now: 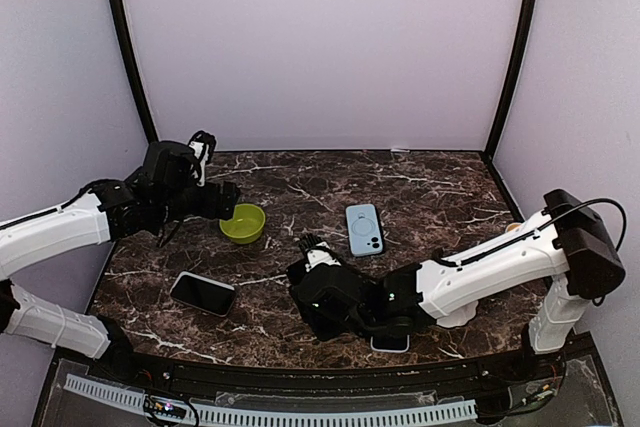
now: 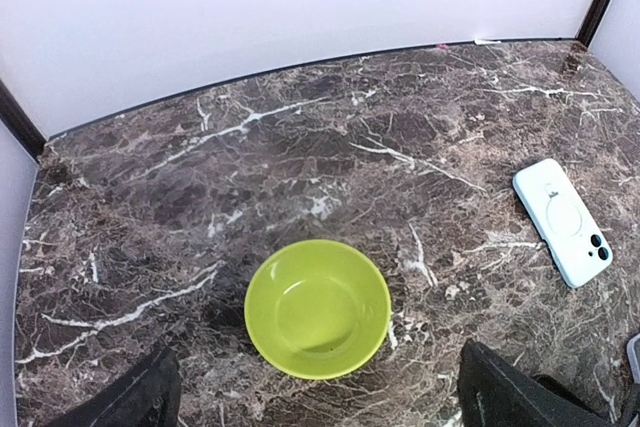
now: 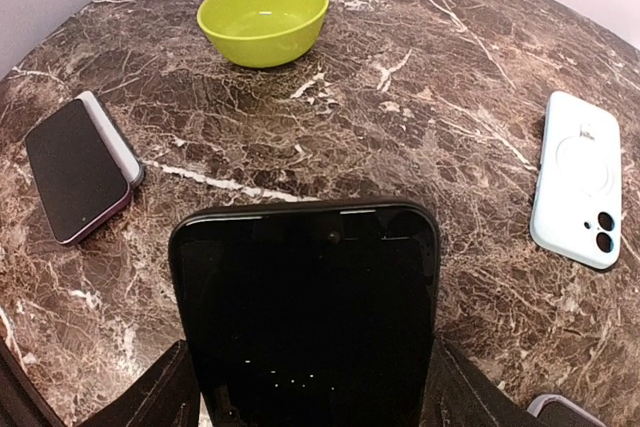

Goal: Put the phone into the phone case
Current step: Install the phone into the phone case.

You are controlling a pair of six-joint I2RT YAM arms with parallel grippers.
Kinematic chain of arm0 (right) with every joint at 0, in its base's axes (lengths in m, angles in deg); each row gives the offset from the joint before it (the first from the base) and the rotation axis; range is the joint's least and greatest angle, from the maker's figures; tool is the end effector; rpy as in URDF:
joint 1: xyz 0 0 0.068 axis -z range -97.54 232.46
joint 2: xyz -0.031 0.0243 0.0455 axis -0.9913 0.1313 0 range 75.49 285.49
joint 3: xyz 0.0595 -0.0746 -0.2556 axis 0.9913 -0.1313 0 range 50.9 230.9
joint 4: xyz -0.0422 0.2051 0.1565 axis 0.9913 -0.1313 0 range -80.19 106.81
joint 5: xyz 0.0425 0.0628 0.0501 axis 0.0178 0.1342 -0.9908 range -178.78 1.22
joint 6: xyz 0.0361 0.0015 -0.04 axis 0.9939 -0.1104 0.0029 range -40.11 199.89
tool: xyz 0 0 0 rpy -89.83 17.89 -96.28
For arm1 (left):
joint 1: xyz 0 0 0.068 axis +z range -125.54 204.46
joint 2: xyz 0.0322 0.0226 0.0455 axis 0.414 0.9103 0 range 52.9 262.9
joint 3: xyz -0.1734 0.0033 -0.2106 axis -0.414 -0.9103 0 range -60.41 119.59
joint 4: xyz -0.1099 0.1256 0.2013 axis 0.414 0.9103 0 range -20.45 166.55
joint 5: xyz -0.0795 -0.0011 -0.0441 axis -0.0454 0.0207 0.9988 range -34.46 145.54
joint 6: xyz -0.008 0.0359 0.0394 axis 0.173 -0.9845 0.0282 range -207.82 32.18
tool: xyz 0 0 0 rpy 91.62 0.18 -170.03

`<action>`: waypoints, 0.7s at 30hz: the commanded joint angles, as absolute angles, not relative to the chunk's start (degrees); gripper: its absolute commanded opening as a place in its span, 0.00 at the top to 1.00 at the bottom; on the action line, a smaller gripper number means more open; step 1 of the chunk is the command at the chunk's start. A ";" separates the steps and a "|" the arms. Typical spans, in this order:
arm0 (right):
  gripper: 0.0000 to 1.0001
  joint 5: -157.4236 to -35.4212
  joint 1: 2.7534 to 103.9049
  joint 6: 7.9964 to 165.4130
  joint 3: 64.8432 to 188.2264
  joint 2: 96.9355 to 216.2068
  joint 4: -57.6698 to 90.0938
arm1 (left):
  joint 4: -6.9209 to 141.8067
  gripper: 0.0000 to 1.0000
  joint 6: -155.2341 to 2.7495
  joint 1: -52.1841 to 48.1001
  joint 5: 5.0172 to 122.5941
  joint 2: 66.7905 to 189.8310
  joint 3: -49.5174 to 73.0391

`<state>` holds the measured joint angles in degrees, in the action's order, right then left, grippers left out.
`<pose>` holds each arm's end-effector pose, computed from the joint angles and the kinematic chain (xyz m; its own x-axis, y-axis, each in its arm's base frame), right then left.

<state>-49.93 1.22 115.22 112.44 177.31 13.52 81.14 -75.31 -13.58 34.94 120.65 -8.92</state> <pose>0.0790 0.3657 0.1892 -0.4907 -0.2273 -0.8412 -0.5108 0.8572 0.0663 0.2180 -0.1545 0.2966 -0.4311 0.0798 -0.8988 0.2441 0.9692 -0.0311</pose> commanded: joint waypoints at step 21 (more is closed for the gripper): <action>1.00 -51.09 2.13 117.78 117.42 183.08 12.28 | 77.47 0.01 -78.14 -13.20 34.12 120.23 -9.99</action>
<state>-50.63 1.90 115.83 114.56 181.94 12.38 78.17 -77.58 -13.52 33.68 120.17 -9.25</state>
